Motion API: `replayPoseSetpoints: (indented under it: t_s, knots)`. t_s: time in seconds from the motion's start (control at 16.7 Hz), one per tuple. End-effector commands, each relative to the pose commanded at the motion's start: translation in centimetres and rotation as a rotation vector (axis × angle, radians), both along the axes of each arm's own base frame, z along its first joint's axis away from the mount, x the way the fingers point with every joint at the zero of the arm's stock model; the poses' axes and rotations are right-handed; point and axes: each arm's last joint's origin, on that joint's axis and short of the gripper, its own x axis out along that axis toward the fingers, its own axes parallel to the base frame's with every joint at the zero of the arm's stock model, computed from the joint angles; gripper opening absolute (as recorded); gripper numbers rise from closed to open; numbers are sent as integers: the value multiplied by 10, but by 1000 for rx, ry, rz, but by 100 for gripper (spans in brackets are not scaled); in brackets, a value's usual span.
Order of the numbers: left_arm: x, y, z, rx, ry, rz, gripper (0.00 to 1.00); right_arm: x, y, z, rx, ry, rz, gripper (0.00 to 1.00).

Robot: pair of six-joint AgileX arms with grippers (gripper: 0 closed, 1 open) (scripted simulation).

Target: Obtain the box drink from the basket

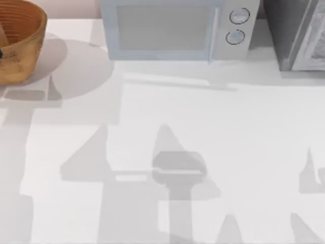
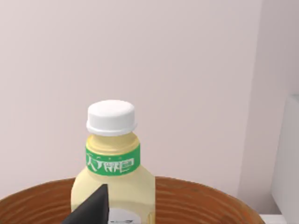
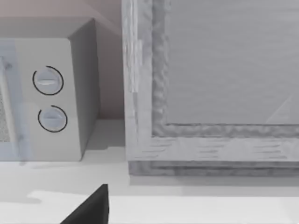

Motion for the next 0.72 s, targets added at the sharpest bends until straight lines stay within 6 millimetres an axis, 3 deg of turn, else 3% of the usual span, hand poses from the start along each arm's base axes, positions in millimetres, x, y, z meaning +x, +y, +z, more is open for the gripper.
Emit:
replayPoseSetpoints:
  t_s: [0.18,0.36,0.54,0.72]
  knots:
    - [49,17,-19,4,-1,-1,100,0,0,0,0,0,0,100]
    - [88,33,-51,5,5,-2,100,0,0,0,0,0,0,100]
    - [113,46,-84,4,15,-2,100,0,0,0,0,0,0,100]
    - [126,54,-109,2,23,-2,100,0,0,0,0,0,0,100]
